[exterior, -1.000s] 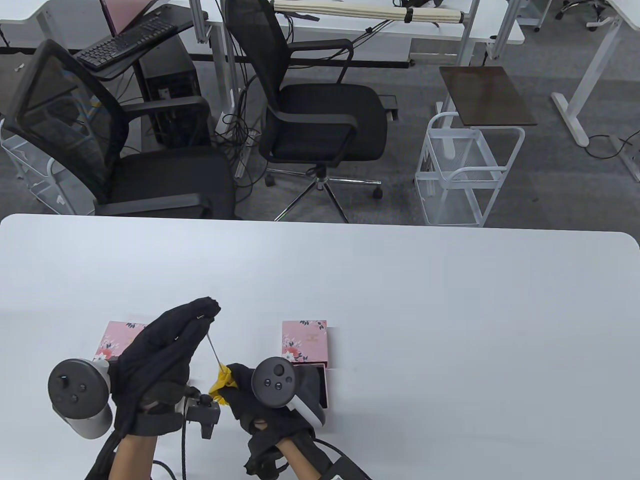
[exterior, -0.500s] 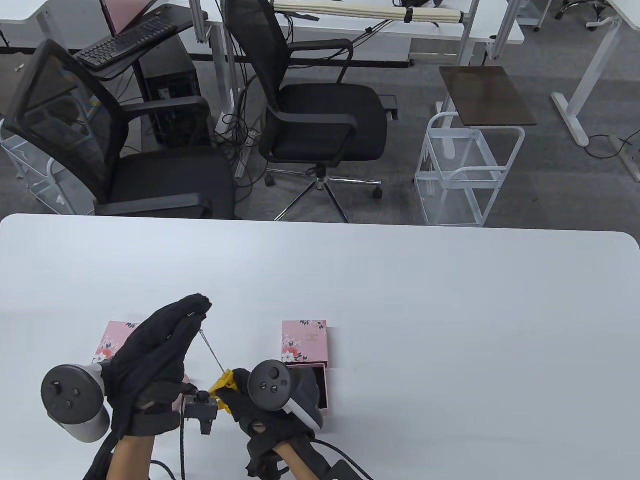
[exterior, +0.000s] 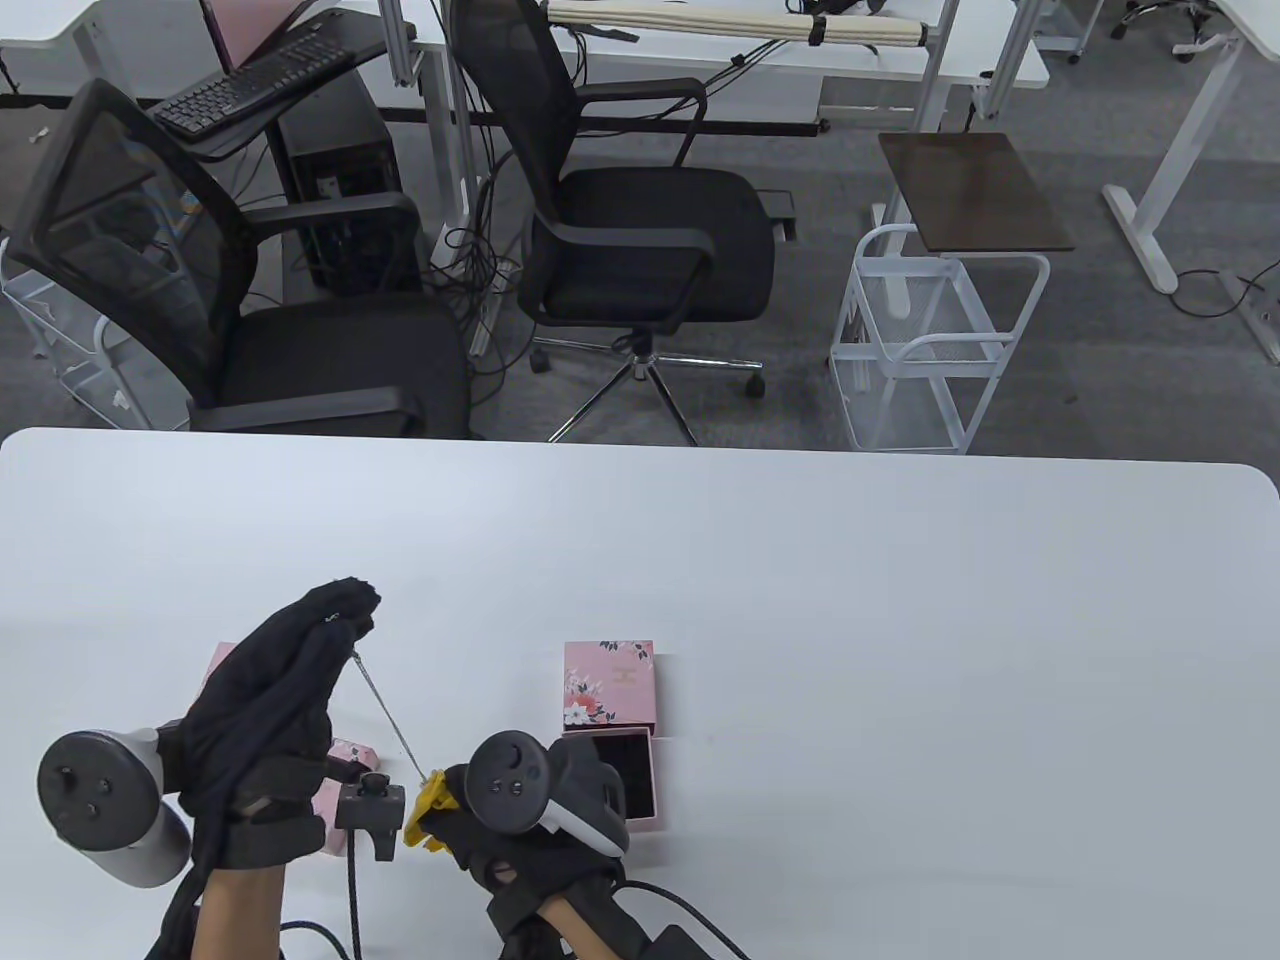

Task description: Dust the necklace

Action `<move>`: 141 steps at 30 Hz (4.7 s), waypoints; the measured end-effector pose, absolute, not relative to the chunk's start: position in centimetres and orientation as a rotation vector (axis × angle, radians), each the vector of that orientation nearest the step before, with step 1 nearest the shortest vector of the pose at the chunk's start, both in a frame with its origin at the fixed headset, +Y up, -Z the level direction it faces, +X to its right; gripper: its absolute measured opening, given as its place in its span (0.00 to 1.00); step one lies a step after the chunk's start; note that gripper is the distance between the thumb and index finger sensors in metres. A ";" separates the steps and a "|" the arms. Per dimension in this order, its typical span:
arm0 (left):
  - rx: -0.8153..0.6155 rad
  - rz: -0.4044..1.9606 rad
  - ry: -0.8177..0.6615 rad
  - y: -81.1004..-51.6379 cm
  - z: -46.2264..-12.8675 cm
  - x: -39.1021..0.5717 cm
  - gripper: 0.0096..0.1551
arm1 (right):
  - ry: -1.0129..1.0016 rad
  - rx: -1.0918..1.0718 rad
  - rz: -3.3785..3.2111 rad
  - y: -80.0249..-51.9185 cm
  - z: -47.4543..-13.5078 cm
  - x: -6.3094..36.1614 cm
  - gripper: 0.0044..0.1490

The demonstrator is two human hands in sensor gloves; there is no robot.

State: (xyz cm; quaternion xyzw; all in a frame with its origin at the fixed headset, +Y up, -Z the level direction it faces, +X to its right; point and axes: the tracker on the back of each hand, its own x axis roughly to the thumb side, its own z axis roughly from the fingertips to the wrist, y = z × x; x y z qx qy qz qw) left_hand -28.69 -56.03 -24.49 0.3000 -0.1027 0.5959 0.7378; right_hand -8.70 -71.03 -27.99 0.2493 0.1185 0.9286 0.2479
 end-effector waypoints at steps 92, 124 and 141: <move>0.572 1.160 -0.214 -56.9 -25.2 -26.2 0.18 | -0.020 0.510 2.153 -62.2 -30.7 3.8 0.22; 0.359 0.876 -0.213 -59.9 -27.6 -21.2 0.19 | -0.460 0.220 2.040 -60.1 -29.4 9.4 0.22; 0.020 0.610 -0.236 -65.7 -30.4 -16.3 0.19 | -0.557 0.272 2.016 -58.6 -28.0 9.1 0.22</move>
